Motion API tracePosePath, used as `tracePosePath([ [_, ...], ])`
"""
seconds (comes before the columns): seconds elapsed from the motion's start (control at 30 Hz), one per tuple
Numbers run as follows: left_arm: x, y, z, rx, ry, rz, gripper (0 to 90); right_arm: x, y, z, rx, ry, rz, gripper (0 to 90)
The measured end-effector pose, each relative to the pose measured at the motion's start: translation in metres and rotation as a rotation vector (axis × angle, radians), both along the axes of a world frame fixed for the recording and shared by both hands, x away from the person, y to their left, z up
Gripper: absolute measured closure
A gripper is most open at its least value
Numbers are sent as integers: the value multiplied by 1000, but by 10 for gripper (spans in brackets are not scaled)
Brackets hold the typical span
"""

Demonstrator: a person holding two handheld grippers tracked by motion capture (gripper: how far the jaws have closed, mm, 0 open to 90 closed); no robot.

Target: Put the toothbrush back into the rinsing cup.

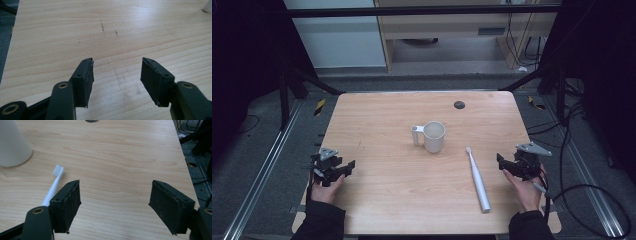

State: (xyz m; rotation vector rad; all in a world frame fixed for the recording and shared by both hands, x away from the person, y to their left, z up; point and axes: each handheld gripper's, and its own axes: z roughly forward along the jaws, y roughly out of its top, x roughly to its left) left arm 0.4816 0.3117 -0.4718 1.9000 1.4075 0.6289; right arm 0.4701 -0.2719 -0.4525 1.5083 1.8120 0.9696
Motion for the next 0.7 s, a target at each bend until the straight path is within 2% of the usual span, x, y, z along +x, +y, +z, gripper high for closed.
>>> tracePosePath([
  [0.43, -2, -2, 1, 2, -1, -8, 449, -6, 7, 20, -6, 2, 29, 304],
  [0.7, -3, -4, 2, -3, -2, -14, 470, -4, 19, 28, -23, 35, 65, 356],
])
